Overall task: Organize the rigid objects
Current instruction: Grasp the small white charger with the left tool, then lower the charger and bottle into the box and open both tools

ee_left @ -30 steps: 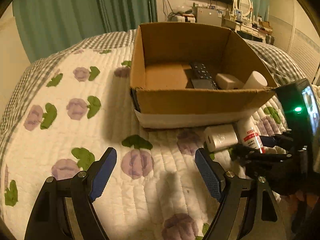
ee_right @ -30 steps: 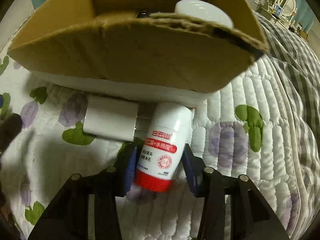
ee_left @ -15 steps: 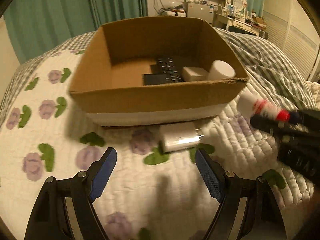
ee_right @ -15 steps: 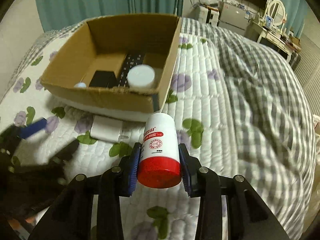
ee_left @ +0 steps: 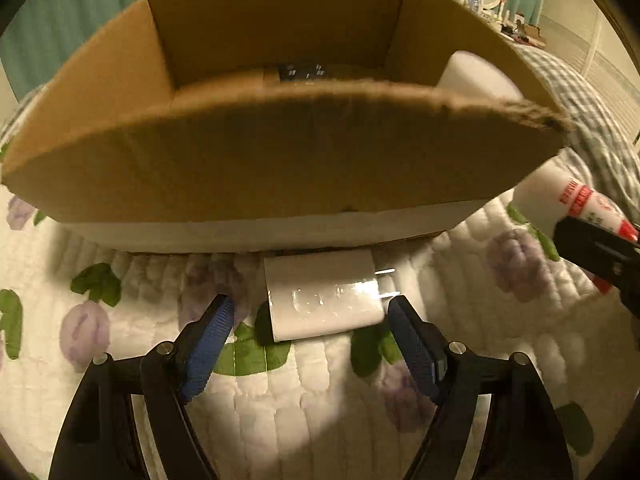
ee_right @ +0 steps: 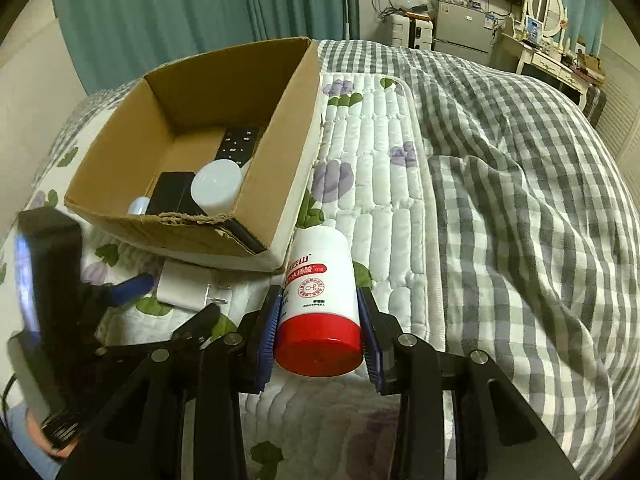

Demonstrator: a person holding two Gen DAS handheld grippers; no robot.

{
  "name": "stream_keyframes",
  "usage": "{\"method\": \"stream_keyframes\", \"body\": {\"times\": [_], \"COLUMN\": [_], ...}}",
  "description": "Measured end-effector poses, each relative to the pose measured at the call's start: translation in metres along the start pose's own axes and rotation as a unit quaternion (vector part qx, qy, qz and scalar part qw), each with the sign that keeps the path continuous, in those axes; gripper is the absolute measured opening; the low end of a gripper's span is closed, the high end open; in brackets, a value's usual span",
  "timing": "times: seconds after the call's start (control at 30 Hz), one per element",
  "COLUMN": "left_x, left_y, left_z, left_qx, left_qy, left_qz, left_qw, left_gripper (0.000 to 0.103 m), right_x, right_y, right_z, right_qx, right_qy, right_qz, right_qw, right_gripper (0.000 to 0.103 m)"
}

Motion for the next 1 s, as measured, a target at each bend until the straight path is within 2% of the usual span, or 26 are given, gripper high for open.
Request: {"method": "stream_keyframes", "body": {"times": [0.03,0.07,0.2,0.37,0.53,0.73,1.0], "left_x": [0.000,0.002,0.011,0.047,0.108,0.172,0.218], "left_y": [0.001,0.001,0.004,0.015,0.020,0.009,-0.017], "left_z": [0.001,0.002,0.006,0.006,-0.005,-0.022,-0.055], "left_qx": [-0.001,-0.006,-0.017,-0.026,-0.027,-0.016,-0.013], "left_qy": [0.003,0.005,0.018,0.025,0.029,0.022,-0.003], "left_qz": [0.000,0.001,-0.002,0.017,0.064,0.117,0.165], "left_qw": [1.0000,1.0000,0.9997,0.9992,0.9971,0.9928,0.9862], "left_gripper": [0.059,0.057,0.056,0.056,0.056,0.056,0.056], "right_x": [-0.001,-0.002,0.002,0.028,0.071,0.122,0.175], "right_y": [0.001,0.001,0.001,0.000,0.000,-0.002,-0.019], "right_z": [0.000,0.000,0.003,-0.005,-0.021,-0.044,-0.082], "right_qx": [0.000,-0.001,-0.007,0.005,0.018,0.027,0.046], "right_qy": [0.000,0.000,0.001,0.011,0.019,0.013,-0.009], "right_qz": [-0.002,-0.004,0.007,0.039,0.072,0.108,0.155], "right_qw": [1.000,1.000,1.000,0.999,0.997,0.994,0.987], "right_gripper": [0.036,0.036,0.036,0.036,0.036,0.036,0.036]}}
Point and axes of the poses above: each gripper's, at about its wrist camera, not at the fingertips, and x roughly against the way its jaws point, z to its right, y to its underside, the point moved 4 cm from there along -x, roughly the way its jaws point, and after that the axes turned 7 degrees about -x, right-handed, at the moved point
